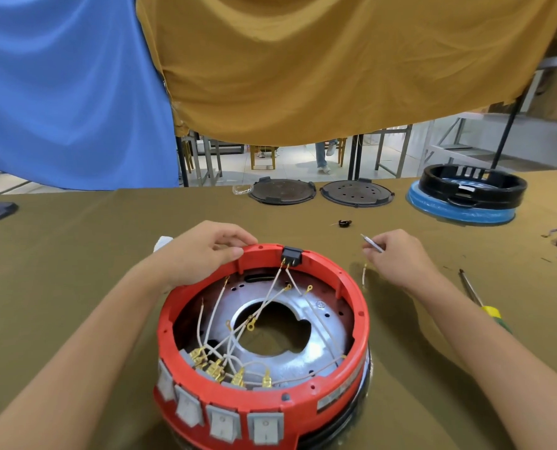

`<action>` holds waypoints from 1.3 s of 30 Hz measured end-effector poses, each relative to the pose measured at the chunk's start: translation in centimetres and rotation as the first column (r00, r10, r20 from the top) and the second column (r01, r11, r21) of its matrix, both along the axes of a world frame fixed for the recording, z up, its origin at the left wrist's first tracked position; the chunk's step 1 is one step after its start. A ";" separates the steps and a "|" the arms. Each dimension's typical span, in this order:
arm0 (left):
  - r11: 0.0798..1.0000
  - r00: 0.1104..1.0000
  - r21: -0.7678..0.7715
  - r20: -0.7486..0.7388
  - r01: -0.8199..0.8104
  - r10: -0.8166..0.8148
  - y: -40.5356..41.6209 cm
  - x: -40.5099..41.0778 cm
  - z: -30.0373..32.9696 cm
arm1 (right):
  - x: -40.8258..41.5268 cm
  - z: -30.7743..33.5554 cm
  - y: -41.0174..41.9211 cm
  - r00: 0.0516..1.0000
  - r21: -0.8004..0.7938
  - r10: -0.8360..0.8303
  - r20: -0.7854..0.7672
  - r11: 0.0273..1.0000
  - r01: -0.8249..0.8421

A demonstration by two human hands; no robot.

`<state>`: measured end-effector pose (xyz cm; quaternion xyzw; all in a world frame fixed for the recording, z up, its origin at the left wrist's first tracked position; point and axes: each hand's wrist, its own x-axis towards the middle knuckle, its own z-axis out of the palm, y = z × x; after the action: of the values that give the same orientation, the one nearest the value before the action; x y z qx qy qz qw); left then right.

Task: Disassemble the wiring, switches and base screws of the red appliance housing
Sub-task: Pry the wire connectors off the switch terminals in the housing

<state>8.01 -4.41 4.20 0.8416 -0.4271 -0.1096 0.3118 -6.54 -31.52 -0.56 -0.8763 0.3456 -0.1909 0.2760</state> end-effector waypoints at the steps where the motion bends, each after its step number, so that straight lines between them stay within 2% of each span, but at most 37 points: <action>1: 1.000 1.000 -0.013 -0.011 -0.008 0.008 0.0 0.0 0.0 | 0.0 0.1 0.1 0.998 -0.001 -0.016 0.054 1.000 0.016; 3: 1.000 0.998 -0.010 -0.064 -0.016 0.016 0.2 -0.1 0.1 | 0.0 0.3 0.1 0.980 0.098 -0.029 0.195 0.995 0.010; 5: 0.999 0.994 0.049 -0.111 -0.009 0.015 0.4 -0.2 0.1 | 0.0 0.8 0.4 0.954 0.264 -0.009 0.298 0.962 -0.073; 7: 0.996 0.995 0.088 -0.097 -0.007 0.015 0.4 -0.4 0.2 | 0.1 1.1 1.0 0.927 0.375 0.044 0.373 0.906 -0.194; 11: 0.998 0.996 0.066 -0.093 0.009 -0.003 0.4 -0.4 0.3 | 0.0 1.7 2.1 0.845 0.504 0.116 0.523 0.757 -0.416; 14: 0.997 0.993 0.071 -0.118 0.032 -0.024 0.7 -0.2 0.4 | -0.1 2.0 2.9 0.812 0.520 0.152 0.563 0.699 -0.492; 21: 0.988 0.992 0.129 -0.108 0.084 -0.070 0.9 -0.1 0.6 | -0.4 2.3 4.1 0.823 0.520 0.207 0.529 0.688 -0.507; 25: 0.985 0.992 0.150 -0.104 0.084 -0.068 0.8 -0.2 0.6 | -0.7 2.9 4.7 0.806 0.537 0.226 0.548 0.644 -0.545; 31: 0.993 0.989 0.082 -0.123 0.090 -0.079 0.6 -0.2 0.0 | -1.0 3.0 5.4 0.767 0.497 0.283 0.576 0.624 -0.604; 39: 0.994 0.994 0.022 -0.030 0.103 -0.102 0.2 0.0 -0.7 | -0.9 2.9 5.3 0.780 0.509 0.273 0.563 0.630 -0.587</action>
<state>8.04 -4.19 3.49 0.8207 -0.4636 -0.1428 0.3019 -7.47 -26.17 2.37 -0.7117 0.0933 -0.1723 0.6746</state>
